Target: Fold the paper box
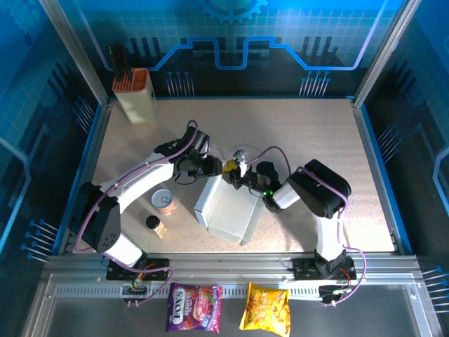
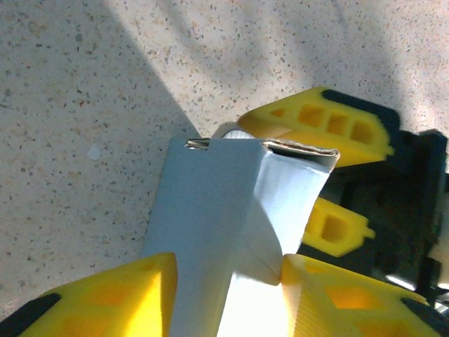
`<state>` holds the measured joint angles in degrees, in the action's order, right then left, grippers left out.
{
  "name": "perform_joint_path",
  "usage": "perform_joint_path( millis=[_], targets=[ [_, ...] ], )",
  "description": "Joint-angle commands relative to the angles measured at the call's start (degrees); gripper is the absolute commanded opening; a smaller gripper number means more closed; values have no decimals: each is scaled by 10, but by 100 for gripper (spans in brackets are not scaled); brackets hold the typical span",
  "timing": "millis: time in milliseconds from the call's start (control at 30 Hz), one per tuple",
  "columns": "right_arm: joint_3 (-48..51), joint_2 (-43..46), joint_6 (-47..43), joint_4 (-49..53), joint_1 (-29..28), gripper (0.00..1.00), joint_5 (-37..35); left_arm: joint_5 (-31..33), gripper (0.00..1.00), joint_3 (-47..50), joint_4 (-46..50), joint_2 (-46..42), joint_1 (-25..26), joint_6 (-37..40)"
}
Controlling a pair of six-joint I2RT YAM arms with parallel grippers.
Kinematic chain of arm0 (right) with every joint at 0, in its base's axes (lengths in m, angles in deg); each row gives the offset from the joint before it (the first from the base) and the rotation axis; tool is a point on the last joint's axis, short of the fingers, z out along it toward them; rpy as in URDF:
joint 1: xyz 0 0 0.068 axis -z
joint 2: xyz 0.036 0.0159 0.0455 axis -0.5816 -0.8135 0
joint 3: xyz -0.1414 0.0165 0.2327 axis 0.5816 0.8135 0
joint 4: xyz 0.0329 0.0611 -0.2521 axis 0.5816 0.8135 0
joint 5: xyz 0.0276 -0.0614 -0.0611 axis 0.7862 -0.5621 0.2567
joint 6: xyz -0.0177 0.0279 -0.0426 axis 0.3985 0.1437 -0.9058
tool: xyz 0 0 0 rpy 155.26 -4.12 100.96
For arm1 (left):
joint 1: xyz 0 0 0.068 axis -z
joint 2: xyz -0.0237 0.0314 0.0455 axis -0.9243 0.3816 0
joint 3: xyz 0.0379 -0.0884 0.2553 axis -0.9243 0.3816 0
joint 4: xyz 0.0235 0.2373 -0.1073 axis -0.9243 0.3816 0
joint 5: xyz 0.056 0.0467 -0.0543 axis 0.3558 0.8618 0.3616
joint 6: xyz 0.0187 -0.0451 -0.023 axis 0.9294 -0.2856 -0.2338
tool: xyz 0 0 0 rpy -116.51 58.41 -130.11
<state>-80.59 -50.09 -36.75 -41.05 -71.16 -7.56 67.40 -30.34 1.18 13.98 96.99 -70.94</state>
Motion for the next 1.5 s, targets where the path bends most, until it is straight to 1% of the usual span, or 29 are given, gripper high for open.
perform_joint_path(
  millis=[0, 67, 133, 267, 367, 467, 567, 633, 833, 933, 1033, 1100, 1167, 1267, 1467],
  targets=[
    [29, 58, -21, 49, 2, 36, -3, 18, 49, 9, 39, -20, 3, -1],
    [47, 90, -24, 76, 4, 40, 6, 23, 56, 5, 39, -26, 3, 3],
    [64, 124, -32, 117, 6, 42, 10, 30, 62, -4, 43, -28, 3, 6],
    [84, 198, -43, 220, 10, 43, 1, 30, 69, -31, 51, -12, 3, 16],
    [93, 257, -33, 307, 19, 44, -20, 29, 72, -67, 68, 20, 4, 26],
    [97, 324, -18, 401, 33, 44, -32, 45, 78, -104, 85, 54, 11, 42],
    [111, 398, -29, 466, 34, 44, -45, 65, 82, -150, 116, 96, 15, 63],
    [115, 446, -38, 514, 35, 44, -58, 67, 83, -186, 141, 129, 19, 78],
    [123, 559, -50, 626, 39, 46, -97, 61, 80, -286, 216, 226, 28, 113],
    [139, 608, -47, 651, 39, 46, -111, 57, 76, -313, 234, 255, 33, 126],
    [152, 649, -46, 675, 39, 46, -128, 54, 75, -330, 248, 272, 35, 139],
    [158, 671, -42, 689, 40, 47, -138, 53, 71, -336, 256, 281, 36, 143],
    [167, 688, -40, 691, 41, 47, -138, 58, 69, -341, 260, 288, 37, 145],
    [173, 702, -34, 698, 41, 47, -142, 65, 62, -348, 266, 297, 37, 149],
    [173, 710, -32, 706, 41, 47, -142, 74, 57, -359, 272, 312, 37, 156]
  ],
)
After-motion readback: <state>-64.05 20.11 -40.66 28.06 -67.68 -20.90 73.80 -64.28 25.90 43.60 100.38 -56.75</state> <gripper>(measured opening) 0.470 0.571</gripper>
